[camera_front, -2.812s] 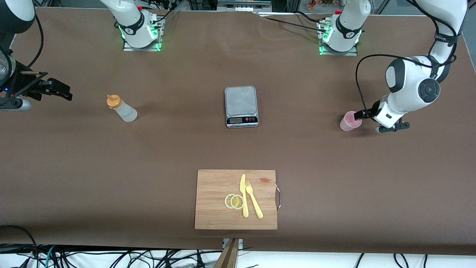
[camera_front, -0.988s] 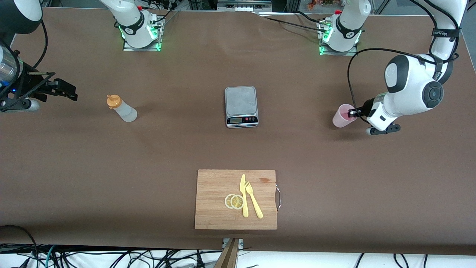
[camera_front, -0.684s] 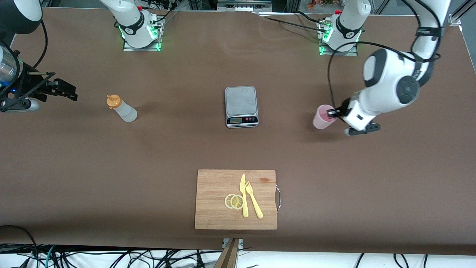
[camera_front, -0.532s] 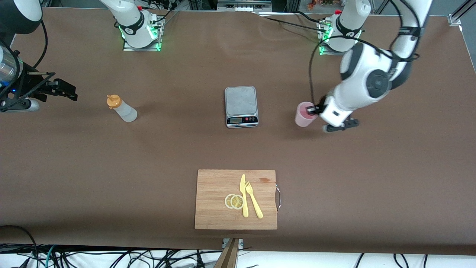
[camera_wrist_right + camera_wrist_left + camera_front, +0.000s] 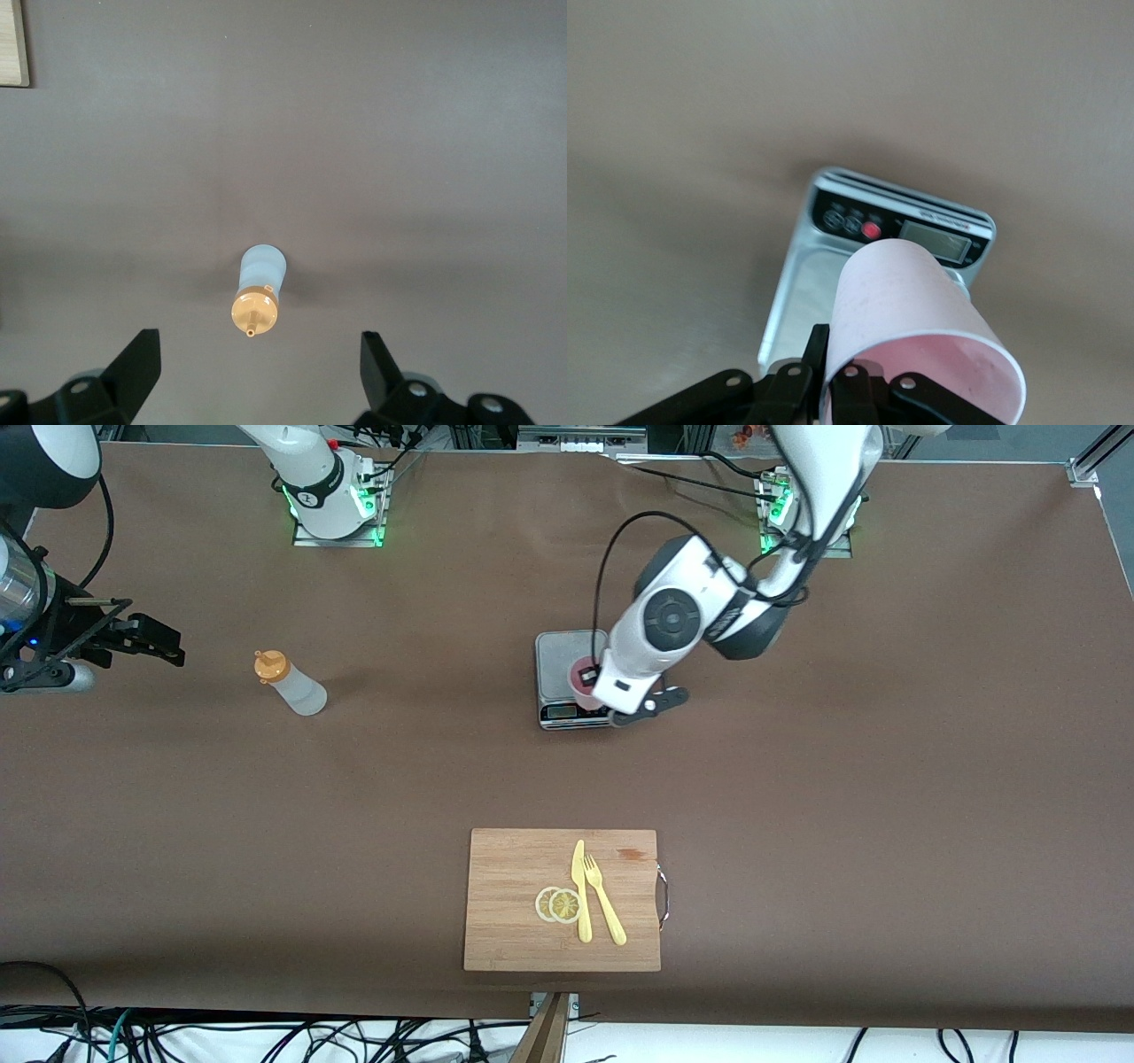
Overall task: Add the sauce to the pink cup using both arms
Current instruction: 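Carry the pink cup with the left gripper onto the scale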
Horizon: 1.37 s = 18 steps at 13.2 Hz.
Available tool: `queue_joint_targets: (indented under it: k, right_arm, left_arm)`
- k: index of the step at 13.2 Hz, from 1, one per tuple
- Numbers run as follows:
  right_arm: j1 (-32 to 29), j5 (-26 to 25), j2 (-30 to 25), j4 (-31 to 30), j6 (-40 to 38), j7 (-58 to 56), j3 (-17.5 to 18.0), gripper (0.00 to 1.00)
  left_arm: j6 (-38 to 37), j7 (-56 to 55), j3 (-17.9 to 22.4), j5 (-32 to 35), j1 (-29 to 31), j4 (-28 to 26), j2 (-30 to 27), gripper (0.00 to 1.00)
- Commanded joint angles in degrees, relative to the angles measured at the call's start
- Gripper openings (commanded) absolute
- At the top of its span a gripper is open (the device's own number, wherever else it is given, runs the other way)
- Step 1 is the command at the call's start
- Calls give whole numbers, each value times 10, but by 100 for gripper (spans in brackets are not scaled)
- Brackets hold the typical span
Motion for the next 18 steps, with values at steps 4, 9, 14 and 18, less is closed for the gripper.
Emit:
queue_joint_targets:
  k: [4,9,14,18]
  right_arm:
    - [2,-8,3,11,-11,5,0,100]
    - [4,-8,3,11,-11,2,1,100]
    - [6,-7,3,12,-11,0,2,100]
    - [20,-7,2,13,-14,3,2,100]
  left_arm:
    - [-11,-14,9,-32,-27,50,51,0]
    - [-11,-6,-4,-42,-27,0,20,0]
    - [1,-1,-12,-38,-22,-59,-6,0]
    - [10,-1,-12,-37,-22,-59,-3,3]
